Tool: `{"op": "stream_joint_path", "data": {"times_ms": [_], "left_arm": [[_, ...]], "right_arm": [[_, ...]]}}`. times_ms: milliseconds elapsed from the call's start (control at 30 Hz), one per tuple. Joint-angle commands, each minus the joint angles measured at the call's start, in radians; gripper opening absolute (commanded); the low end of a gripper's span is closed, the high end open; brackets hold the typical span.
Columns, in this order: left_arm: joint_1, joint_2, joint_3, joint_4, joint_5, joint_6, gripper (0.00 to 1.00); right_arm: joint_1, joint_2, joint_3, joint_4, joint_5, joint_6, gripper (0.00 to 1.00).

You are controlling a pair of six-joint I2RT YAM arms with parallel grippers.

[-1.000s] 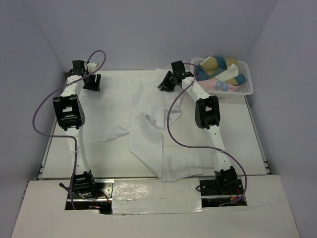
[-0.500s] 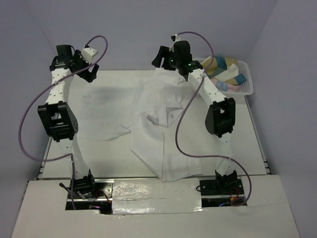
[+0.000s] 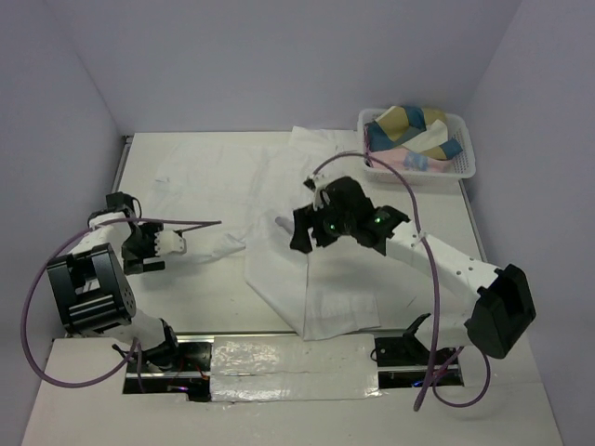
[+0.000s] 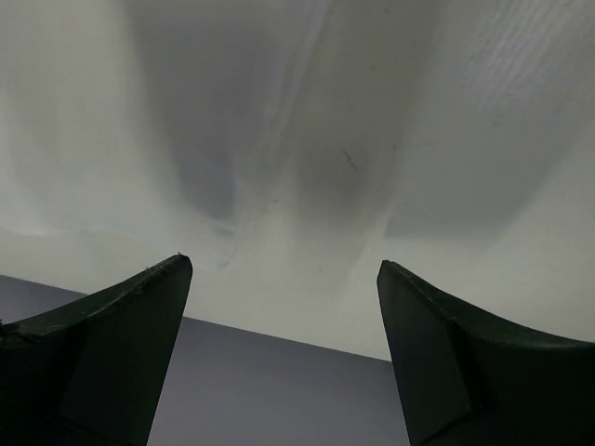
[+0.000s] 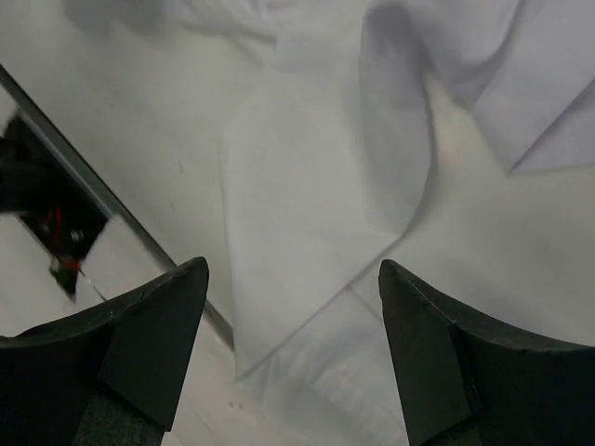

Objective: Fold and stack the long sleeve shirts
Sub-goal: Flatten the shirt out

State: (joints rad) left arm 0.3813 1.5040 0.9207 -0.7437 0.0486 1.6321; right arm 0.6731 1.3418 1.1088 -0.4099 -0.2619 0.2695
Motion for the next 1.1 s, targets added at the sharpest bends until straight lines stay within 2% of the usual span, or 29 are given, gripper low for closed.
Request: {"op": "stream_joint_path", "data": {"times_ms": [0,167,333,500,633,733,767,800,833,900,933,967,1067], "left_arm": [[-0.019,-0.031,-0.011,0.196,-0.044,0.132,0.95],[-0.024,-0.019,-0.141,0.361,-0.084,0.183,0.95],[-0.030,0.005,-0.122,0.397,-0.061,0.106,0.95],[-0.038,0.034,-0.143,0.483,-0.056,0.103,0.96],[-0.045,0.067,-0.151,0.523,-0.056,0.068,0.94],[-0.044,0.081,-0.154,0.517,-0.056,0.057,0.82],[-0.045,0.079,-0.146,0.491,-0.044,0.043,0.64],[-0.045,0.078,-0.141,0.477,-0.021,0.035,0.56],[-0.044,0.071,-0.134,0.448,-0.007,0.022,0.39],[-0.045,0.061,-0.132,0.435,-0.003,0.008,0.19],[-0.045,0.055,-0.134,0.432,0.000,0.002,0.03],[-0.044,0.042,-0.134,0.429,0.000,-0.014,0.00],[-0.036,0.025,-0.122,0.396,0.010,-0.037,0.00]], "right_arm": [[0.055,-0.104,-0.124,-0.009,0.038,0.010,0.81],[0.170,-0.139,-0.254,-0.026,0.131,0.108,0.82],[0.316,-0.086,-0.247,-0.053,0.199,0.134,0.82],[0.330,-0.069,-0.290,-0.021,0.144,0.114,0.83],[0.332,-0.033,-0.305,-0.061,0.144,0.086,0.84],[0.353,0.005,-0.328,-0.058,0.122,0.089,0.87],[0.379,0.017,-0.329,-0.059,0.122,0.102,0.89],[0.396,0.040,-0.326,-0.061,0.122,0.106,0.92],[0.439,0.065,-0.325,-0.056,0.124,0.115,0.95],[0.477,0.095,-0.326,-0.049,0.138,0.122,0.95],[0.490,0.114,-0.328,-0.040,0.147,0.126,0.96],[0.496,0.135,-0.328,-0.035,0.148,0.128,0.96],[0.505,0.247,-0.325,-0.015,0.185,0.138,0.94]]}}
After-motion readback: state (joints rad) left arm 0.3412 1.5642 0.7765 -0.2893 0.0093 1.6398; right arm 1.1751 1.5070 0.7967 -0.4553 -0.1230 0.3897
